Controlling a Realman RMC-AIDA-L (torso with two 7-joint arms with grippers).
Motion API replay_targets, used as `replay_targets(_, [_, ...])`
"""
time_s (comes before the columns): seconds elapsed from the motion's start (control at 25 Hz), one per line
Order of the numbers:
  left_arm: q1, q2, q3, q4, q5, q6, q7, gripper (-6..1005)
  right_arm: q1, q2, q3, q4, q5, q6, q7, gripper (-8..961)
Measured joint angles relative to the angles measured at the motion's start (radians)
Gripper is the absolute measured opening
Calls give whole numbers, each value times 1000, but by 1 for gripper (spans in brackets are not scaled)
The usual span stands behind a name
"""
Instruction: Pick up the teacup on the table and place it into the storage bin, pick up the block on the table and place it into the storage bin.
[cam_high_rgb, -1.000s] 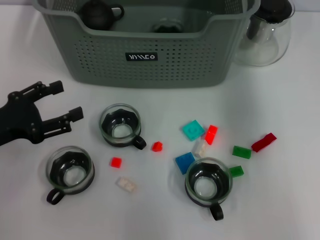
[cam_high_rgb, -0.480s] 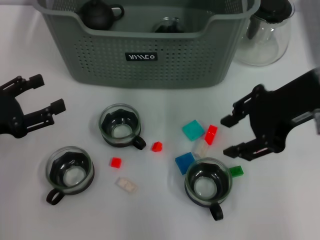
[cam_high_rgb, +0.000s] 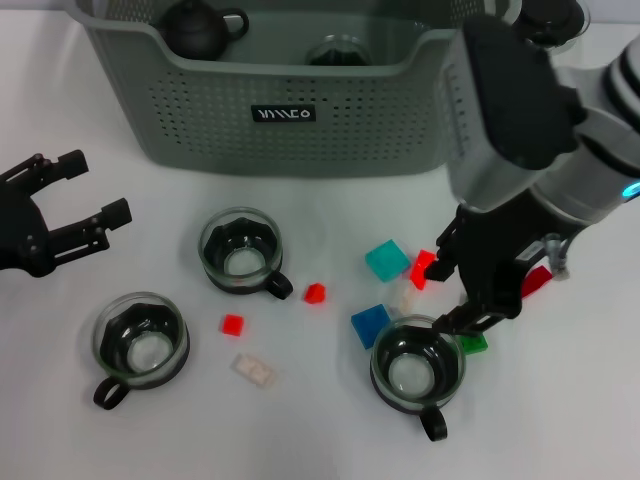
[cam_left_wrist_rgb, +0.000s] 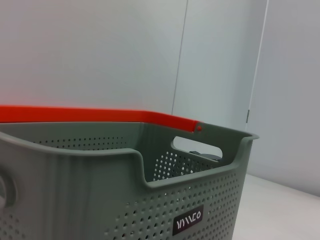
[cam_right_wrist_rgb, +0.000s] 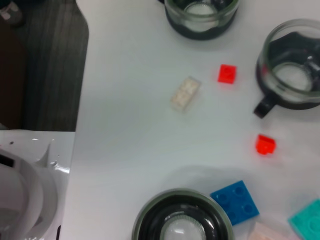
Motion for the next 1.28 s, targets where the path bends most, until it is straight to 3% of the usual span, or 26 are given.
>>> replay_targets(0.72, [-1, -4, 6, -2, 0, -18, 2, 860, 34, 3, -122, 296, 65, 256, -4, 559])
replay_targets(1.16, [2, -7, 8, -2, 0, -18, 4, 859, 55, -5, -58, 364, 108, 240, -1, 323])
replay_targets(1.28, [3, -7, 8, -2, 0, -16, 4, 859, 51, -6, 9, 355, 110, 195, -9, 187])
